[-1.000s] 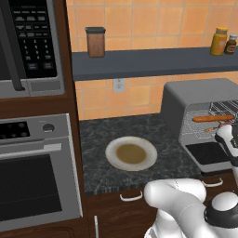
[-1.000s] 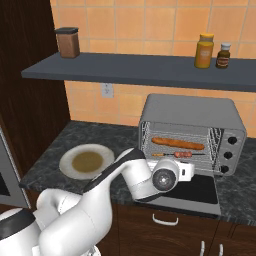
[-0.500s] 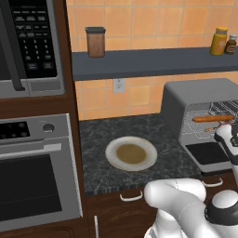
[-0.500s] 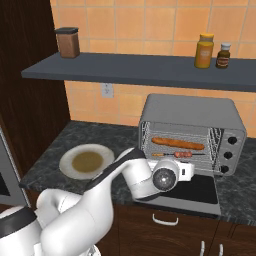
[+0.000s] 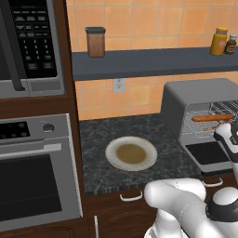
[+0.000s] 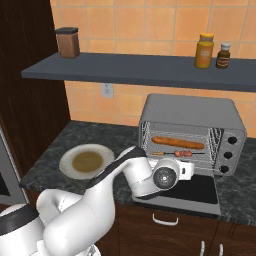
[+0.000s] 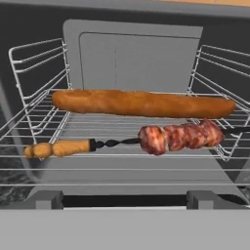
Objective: Pick up the kebab skewer and baguette bread, and place them inside the toaster oven. Close the toaster oven door and start by setting the timer.
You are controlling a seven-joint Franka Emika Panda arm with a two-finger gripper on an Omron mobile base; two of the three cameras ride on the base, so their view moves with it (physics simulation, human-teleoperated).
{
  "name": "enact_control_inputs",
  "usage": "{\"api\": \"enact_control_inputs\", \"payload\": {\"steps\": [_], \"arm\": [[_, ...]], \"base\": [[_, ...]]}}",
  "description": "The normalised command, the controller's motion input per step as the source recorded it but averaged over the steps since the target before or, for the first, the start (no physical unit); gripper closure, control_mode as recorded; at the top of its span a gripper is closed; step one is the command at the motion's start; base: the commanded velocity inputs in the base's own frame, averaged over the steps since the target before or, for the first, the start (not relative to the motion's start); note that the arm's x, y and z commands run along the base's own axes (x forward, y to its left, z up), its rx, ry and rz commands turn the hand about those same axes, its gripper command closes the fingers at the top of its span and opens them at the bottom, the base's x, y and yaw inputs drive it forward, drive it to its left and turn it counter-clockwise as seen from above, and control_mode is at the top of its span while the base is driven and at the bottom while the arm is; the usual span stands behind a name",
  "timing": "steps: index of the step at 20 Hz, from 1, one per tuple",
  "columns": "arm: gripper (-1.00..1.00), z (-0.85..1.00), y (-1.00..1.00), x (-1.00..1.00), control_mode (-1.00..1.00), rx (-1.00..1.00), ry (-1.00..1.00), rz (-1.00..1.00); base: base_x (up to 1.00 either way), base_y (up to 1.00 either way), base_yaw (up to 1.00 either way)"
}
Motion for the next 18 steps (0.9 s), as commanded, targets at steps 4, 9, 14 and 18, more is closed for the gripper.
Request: {"api": "enact_control_inputs", "payload": {"steps": [4,9,14,18], "arm": [[-1.0,-0.19,0.0,0.0,-1.0,0.0,0.0,0.0],[-1.0,-0.13,0.0,0.0,-1.0,0.0,0.0,0.0],[-1.0,-0.18,0.0,0.12,-1.0,0.0,0.0,0.0],[-1.0,-0.11,0.0,0.21,-1.0,0.0,0.0,0.0]], "base": [[0.0,0.0,0.0],[0.0,0.0,0.0],[0.0,0.0,0.0],[0.0,0.0,0.0]]}}
